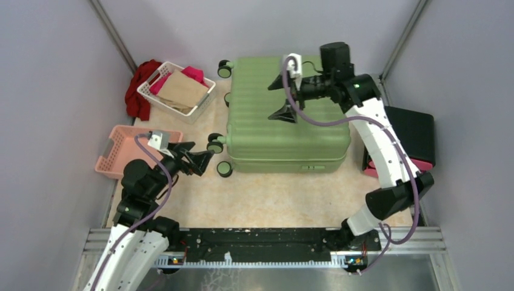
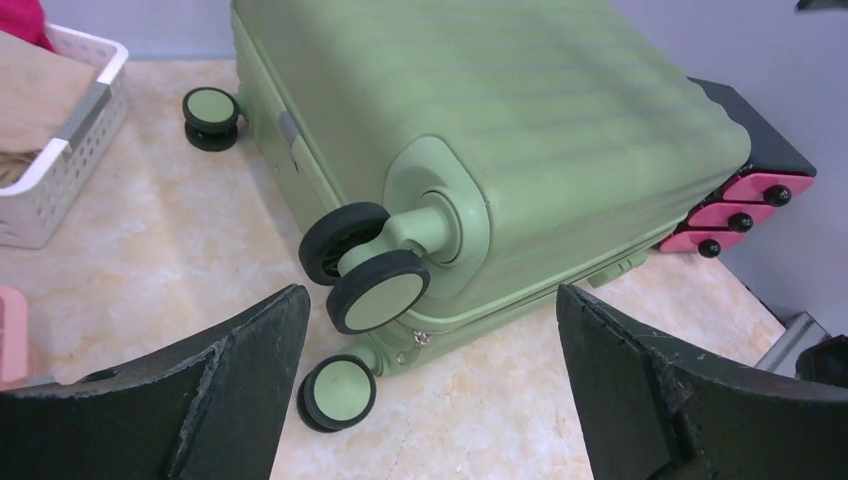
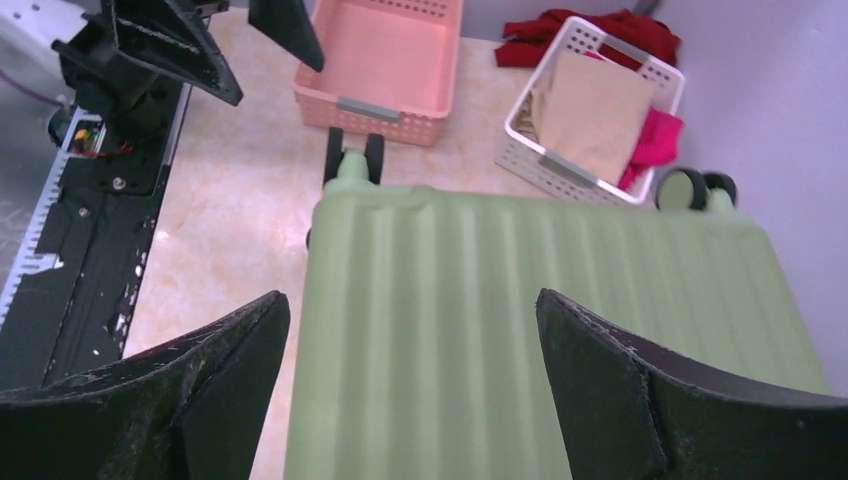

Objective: Open, take out, and arrange the luggage

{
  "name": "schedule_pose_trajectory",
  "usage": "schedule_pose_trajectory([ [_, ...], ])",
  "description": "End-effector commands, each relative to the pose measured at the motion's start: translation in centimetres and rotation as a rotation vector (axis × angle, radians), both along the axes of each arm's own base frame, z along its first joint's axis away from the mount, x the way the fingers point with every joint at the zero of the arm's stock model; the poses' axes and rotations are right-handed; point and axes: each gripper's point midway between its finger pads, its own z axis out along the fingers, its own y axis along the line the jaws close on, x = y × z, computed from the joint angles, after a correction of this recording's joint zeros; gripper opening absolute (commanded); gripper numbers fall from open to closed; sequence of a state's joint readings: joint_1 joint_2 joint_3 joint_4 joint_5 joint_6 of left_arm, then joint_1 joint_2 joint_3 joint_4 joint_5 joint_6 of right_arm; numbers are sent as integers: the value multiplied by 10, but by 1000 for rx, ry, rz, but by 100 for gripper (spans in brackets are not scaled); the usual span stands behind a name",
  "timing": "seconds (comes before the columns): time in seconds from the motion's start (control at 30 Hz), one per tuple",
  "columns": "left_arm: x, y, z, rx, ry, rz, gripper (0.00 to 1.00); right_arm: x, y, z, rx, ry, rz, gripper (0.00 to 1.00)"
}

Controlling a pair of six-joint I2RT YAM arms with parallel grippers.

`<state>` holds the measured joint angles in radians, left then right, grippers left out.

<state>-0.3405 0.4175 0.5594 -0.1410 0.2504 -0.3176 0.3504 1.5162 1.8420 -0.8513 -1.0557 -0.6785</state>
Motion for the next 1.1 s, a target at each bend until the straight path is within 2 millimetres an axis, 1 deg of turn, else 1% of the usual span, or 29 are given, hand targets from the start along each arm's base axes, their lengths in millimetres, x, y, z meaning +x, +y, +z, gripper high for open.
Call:
schedule_pose_trajectory([
  [0.0, 1, 8, 30, -4, -103, 43, 99, -11, 40, -9, -101, -134, 106, 92],
  [0.13, 0, 13, 19, 14, -73, 66, 99, -17, 77, -19, -153, -181, 185, 93],
  [0.27, -5, 11, -4, 5, -53, 46, 98, -24, 108, -31, -213, -215, 251, 94],
  [0.33, -9, 8, -17, -27, -42, 26, 98, -27, 122, -36, -244, -224, 275, 93],
  [0.43, -13, 5, -36, -93, -14, 17, 96, -28, 143, -50, -297, -234, 282, 93],
  [0.53, -13, 10, -55, -152, 45, 60, 84, -26, 164, -69, -342, -227, 265, 94],
  [0.57, -12, 12, -59, -195, 78, 87, 71, -25, 170, -75, -350, -214, 256, 93],
  [0.63, -9, 17, -73, -267, 148, 142, 52, -26, 181, -87, -368, -186, 241, 93],
  [0.67, -8, 20, -83, -302, 200, 171, 48, -26, 186, -93, -380, -176, 228, 93],
  [0.7, -8, 20, -94, -326, 252, 190, 46, -26, 191, -101, -399, -163, 215, 93],
  [0.8, -11, 12, -118, -379, 352, 167, 45, -24, 200, -118, -445, -142, 172, 92],
  [0.9, -13, 2, -129, -404, 380, 117, 46, -20, 205, -131, -472, -116, 124, 91],
  [1.07, -11, -2, -138, -412, 369, 97, 47, -6, 206, -148, -522, -103, 29, 90],
])
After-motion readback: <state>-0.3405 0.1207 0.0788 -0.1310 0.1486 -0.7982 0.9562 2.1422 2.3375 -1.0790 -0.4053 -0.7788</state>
